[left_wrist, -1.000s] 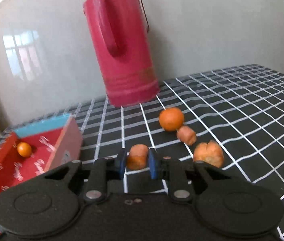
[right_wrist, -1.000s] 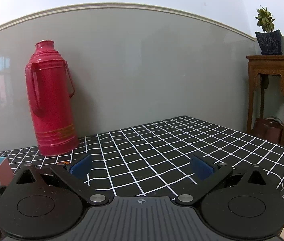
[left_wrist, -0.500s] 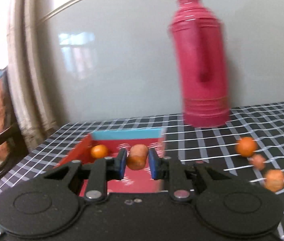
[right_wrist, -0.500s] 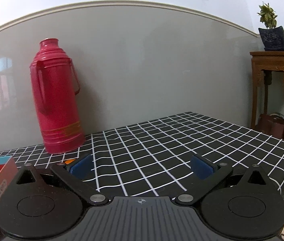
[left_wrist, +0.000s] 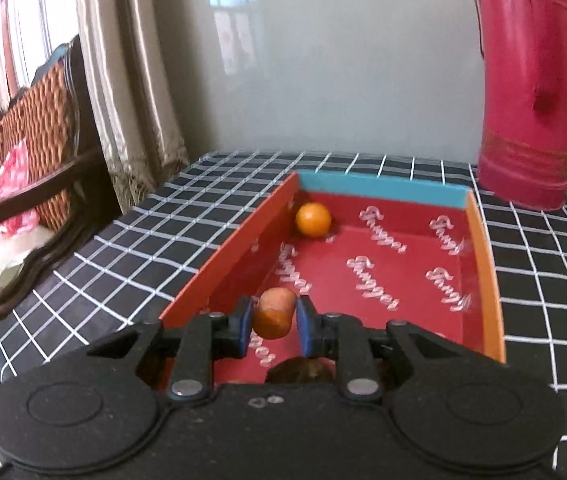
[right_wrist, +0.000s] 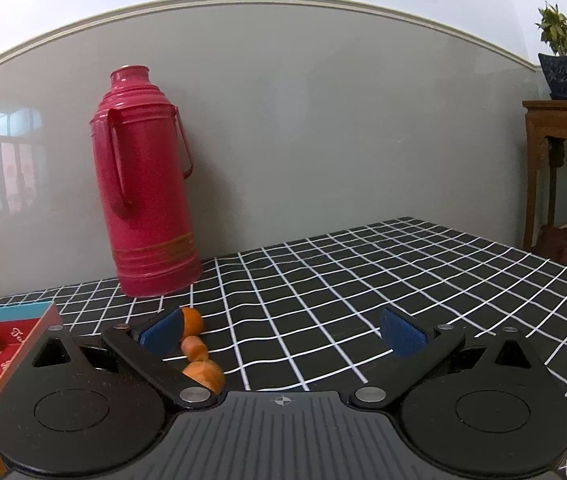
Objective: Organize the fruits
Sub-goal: 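Carry the kumquat with the left gripper into the box and release, then grasp the brown lumpy fruit with the right gripper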
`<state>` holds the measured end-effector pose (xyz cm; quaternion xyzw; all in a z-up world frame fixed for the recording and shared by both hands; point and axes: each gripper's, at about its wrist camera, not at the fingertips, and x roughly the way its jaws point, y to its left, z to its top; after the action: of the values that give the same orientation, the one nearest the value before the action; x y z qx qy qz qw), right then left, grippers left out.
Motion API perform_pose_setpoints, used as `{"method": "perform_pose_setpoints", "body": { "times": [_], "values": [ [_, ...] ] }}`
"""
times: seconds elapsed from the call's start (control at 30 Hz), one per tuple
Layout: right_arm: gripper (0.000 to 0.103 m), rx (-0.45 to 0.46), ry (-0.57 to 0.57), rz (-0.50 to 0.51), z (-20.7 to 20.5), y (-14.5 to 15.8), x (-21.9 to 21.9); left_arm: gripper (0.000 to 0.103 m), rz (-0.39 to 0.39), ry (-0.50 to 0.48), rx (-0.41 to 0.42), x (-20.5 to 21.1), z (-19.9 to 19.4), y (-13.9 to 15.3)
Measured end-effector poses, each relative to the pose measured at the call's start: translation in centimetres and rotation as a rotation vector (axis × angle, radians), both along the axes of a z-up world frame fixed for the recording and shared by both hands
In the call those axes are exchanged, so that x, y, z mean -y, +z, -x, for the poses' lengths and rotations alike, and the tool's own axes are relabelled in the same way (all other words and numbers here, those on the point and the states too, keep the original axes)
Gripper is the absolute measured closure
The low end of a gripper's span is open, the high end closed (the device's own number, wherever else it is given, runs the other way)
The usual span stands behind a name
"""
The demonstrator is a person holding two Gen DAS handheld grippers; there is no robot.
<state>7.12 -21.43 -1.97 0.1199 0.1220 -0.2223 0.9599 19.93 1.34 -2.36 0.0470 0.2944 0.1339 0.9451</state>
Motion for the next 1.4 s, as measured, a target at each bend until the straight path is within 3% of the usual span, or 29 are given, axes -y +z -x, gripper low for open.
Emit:
{"method": "perform_pose_setpoints", "body": {
  "times": [0.2,0.27,0.3,0.47,0.67,0.87,1.4],
  "values": [
    [0.0,0.006,0.021,-0.002,-0.3,0.2,-0.7,0.067,0.045,0.002,-0.025,-1.0,0.8,0.3],
    [0.0,0.006,0.027,-0.005,-0.4,0.3,-0.9,0.044,0.047,0.007,-0.003,-1.3,1.5,0.9],
    [0.0,0.005,0.03,-0.008,-0.4,0.3,-0.9,0.039,0.047,0.008,0.014,-1.5,1.9,1.2],
    [0.0,0.004,0.046,-0.013,-0.7,0.3,-1.4,0.026,0.029,-0.002,0.058,-1.9,3.4,2.2],
    [0.0,-0.006,0.059,0.011,-1.2,0.0,-2.0,0.025,0.077,-0.011,0.047,-3.1,4.4,2.8],
    [0.0,-0.071,0.088,0.038,-2.3,-1.1,-2.3,0.021,0.058,-0.007,0.064,-3.5,5.5,3.0],
    [0.001,-0.187,0.175,-0.036,-6.3,-2.7,-1.8,0.014,0.034,0.031,0.071,-4.7,6.4,2.9]
  ]
}}
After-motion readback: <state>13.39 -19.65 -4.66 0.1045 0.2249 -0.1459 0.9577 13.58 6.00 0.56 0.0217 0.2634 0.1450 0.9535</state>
